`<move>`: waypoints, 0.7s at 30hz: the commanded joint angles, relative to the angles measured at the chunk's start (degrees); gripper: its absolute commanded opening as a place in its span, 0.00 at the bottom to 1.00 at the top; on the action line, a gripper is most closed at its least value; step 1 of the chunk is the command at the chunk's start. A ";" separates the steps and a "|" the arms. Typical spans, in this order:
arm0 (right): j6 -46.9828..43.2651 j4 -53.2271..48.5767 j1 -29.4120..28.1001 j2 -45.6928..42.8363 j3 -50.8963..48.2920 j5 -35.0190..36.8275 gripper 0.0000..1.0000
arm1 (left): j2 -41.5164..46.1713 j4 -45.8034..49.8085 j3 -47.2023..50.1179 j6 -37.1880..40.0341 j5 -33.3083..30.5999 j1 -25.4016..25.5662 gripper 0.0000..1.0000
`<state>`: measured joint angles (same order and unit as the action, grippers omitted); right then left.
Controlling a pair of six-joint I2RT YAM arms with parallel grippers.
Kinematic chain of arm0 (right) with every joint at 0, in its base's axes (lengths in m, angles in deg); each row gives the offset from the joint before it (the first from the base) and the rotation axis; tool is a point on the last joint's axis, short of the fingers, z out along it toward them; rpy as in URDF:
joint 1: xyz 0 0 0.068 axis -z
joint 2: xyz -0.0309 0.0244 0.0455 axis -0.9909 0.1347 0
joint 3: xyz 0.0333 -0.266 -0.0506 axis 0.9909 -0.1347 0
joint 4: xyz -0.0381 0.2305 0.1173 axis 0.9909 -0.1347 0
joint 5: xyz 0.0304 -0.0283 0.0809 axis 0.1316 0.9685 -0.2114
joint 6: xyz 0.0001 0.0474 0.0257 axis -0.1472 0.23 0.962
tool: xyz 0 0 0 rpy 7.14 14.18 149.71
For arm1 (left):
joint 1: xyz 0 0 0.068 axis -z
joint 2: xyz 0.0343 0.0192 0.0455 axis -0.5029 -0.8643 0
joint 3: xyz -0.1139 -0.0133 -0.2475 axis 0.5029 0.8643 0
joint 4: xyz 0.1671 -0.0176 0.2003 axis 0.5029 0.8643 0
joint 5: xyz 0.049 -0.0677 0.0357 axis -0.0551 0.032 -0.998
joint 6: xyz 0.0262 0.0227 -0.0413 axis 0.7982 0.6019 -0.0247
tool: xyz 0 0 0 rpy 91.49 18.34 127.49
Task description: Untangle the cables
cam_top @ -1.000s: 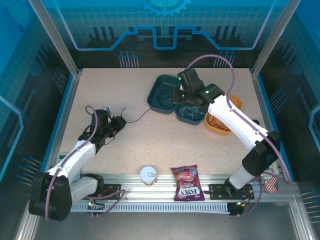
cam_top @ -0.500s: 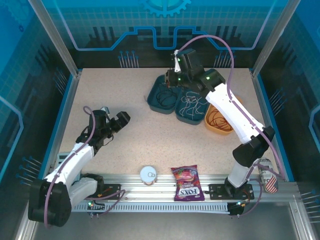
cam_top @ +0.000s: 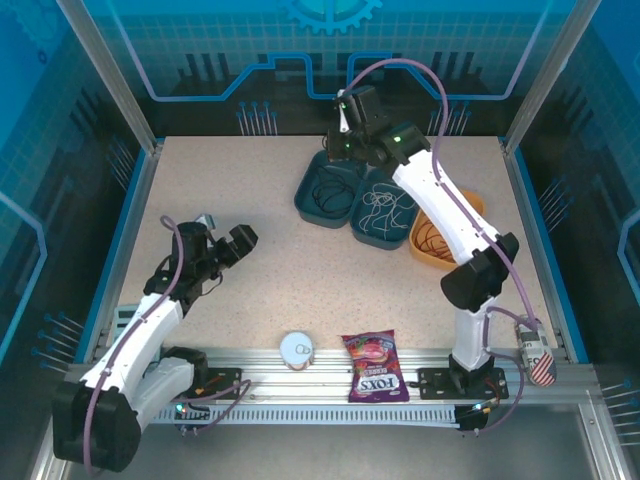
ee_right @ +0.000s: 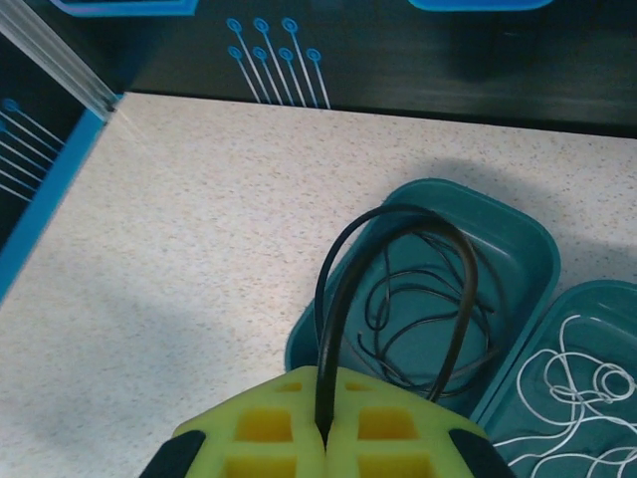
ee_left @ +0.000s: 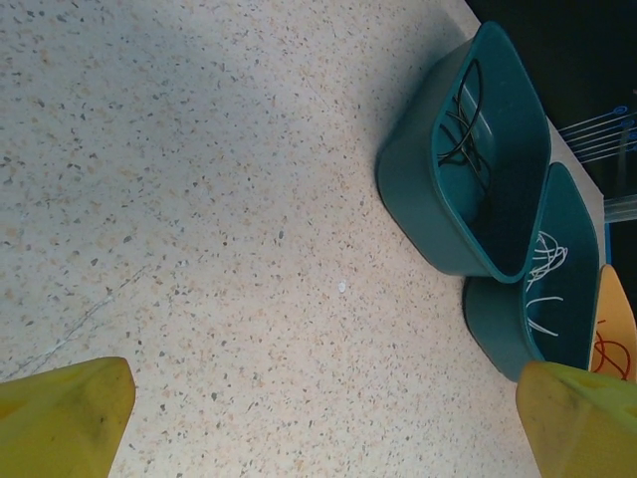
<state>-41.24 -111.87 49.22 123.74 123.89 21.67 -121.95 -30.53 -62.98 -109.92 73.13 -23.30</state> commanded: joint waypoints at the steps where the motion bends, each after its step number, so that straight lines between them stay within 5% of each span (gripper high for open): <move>1: -2.34 -0.42 0.75 3.23 2.27 3.65 0.00 | 1.16 2.79 -1.77 1.98 -1.11 -0.61 0.99; 21: -4.26 0.78 1.31 17.45 5.38 10.75 0.00 | 2.05 3.97 -1.63 2.90 -0.12 -0.58 0.99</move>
<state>-44.69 -112.17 49.81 138.63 127.58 30.94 -120.95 -28.00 -62.98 -108.61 72.95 -23.30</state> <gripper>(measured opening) 0.040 0.992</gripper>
